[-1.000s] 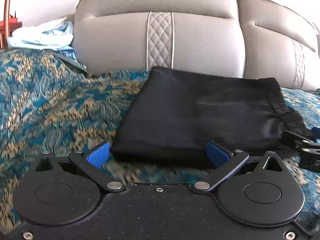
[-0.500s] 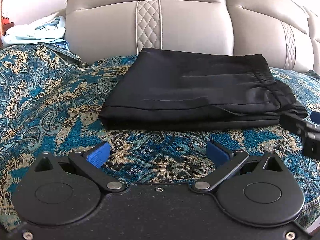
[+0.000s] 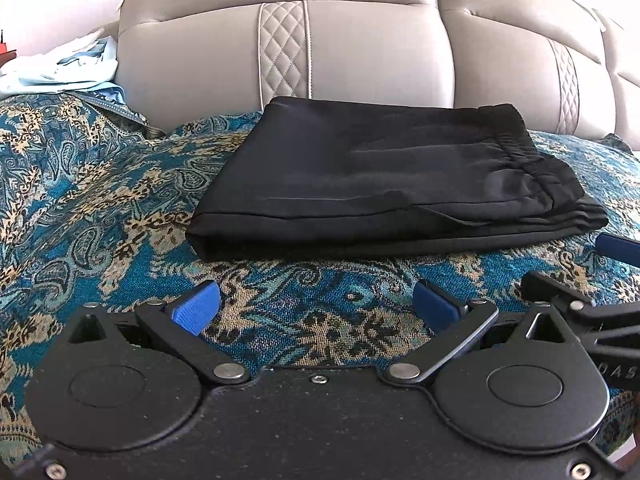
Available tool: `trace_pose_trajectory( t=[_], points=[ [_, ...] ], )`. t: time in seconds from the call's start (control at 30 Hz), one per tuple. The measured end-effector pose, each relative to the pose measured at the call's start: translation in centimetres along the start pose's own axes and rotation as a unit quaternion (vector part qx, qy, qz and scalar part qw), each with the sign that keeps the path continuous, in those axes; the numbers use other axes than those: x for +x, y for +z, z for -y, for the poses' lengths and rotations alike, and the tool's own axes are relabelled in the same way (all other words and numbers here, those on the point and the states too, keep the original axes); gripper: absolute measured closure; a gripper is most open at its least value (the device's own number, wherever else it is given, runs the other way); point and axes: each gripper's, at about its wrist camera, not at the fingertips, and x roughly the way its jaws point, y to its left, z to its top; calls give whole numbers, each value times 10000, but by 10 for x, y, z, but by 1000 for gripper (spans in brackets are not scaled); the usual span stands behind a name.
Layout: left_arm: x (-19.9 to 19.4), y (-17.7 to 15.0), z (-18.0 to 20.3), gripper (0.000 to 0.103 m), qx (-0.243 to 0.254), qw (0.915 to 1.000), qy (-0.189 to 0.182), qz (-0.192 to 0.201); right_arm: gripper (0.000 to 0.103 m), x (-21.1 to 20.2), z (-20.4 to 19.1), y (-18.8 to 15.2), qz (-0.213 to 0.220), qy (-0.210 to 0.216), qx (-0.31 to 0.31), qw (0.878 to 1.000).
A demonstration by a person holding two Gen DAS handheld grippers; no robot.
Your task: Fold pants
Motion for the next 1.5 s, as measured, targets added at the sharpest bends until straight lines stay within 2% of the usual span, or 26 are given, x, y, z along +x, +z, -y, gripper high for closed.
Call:
trace_pose_trajectory(
  t=[1.5],
  points=[
    [1, 0, -1, 0, 15, 10000, -70, 24, 0, 7, -1, 2, -62, 39, -40, 10000]
  ],
)
